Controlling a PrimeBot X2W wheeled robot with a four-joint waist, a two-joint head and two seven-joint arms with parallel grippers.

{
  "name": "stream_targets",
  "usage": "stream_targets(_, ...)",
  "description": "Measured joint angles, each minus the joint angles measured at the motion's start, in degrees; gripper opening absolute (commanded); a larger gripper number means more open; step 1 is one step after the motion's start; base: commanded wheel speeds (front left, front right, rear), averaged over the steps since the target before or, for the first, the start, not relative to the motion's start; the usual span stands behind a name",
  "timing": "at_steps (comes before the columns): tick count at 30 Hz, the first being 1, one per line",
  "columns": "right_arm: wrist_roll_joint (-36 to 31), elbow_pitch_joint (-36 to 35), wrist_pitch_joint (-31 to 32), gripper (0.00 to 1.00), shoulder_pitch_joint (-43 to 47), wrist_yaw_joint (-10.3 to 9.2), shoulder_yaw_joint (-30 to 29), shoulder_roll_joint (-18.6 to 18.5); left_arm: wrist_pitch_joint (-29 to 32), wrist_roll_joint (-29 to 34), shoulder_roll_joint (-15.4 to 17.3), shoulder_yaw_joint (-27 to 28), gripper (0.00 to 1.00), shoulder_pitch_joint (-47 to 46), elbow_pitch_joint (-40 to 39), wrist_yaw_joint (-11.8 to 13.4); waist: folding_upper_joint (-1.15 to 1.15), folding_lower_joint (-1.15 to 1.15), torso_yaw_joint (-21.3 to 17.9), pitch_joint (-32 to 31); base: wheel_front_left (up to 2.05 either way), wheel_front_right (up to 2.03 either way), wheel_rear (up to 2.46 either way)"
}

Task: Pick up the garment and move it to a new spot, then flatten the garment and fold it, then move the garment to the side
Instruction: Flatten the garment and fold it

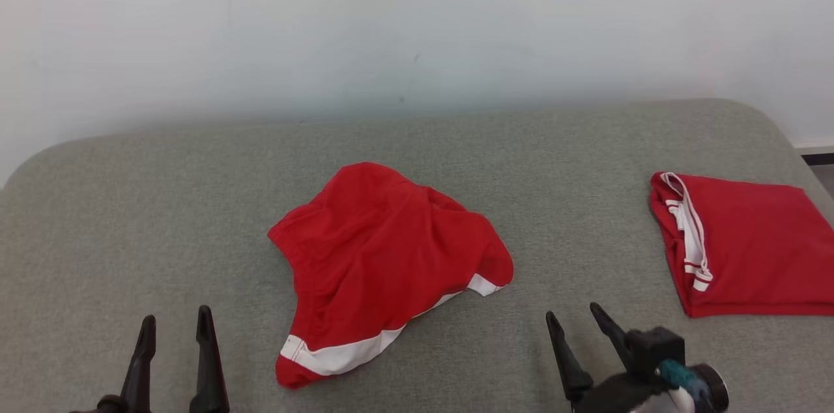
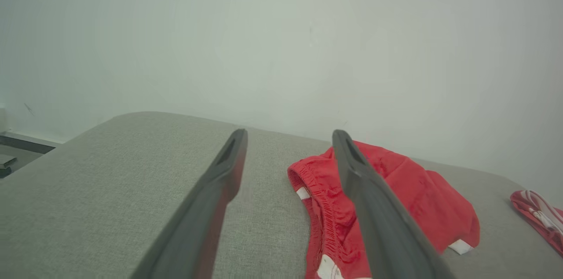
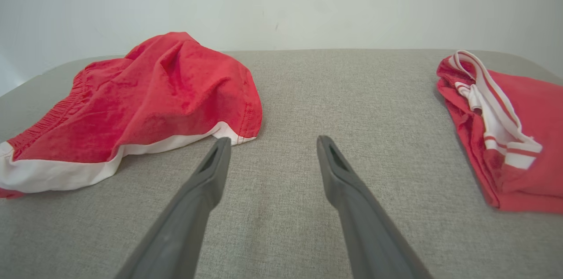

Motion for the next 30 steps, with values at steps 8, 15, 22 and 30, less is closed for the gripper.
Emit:
stream_targets(8,1.7,6.7,5.0,1.00,-8.7,0.00,-1.7,-0.5,0.0,1.0,-0.1,-1.9,1.00,0.3,0.4,-2.1,0.00,0.01,2.6,2.5,0.00,0.00,0.00)
stream_targets(15,3.3,15.8,8.4,1.00,-16.2,0.00,-0.1,-0.9,0.0,1.3,-0.1,-5.2,1.00,-1.7,1.7,-2.6,0.01,0.01,5.2,5.4,0.00,0.00,0.00)
stream_targets(22,5.9,22.4,8.3,1.00,-20.7,0.00,2.4,-1.1,0.0,1.3,-0.1,-6.5,1.00,-3.6,2.5,-2.8,0.01,0.02,7.2,7.7,0.00,0.00,0.00)
stream_targets(30,8.3,26.4,3.4,0.00,-23.2,0.00,6.3,-2.2,0.0,1.3,-0.1,-6.4,1.00,-3.8,3.4,-3.0,0.01,0.02,8.0,8.7,0.00,0.00,0.00)
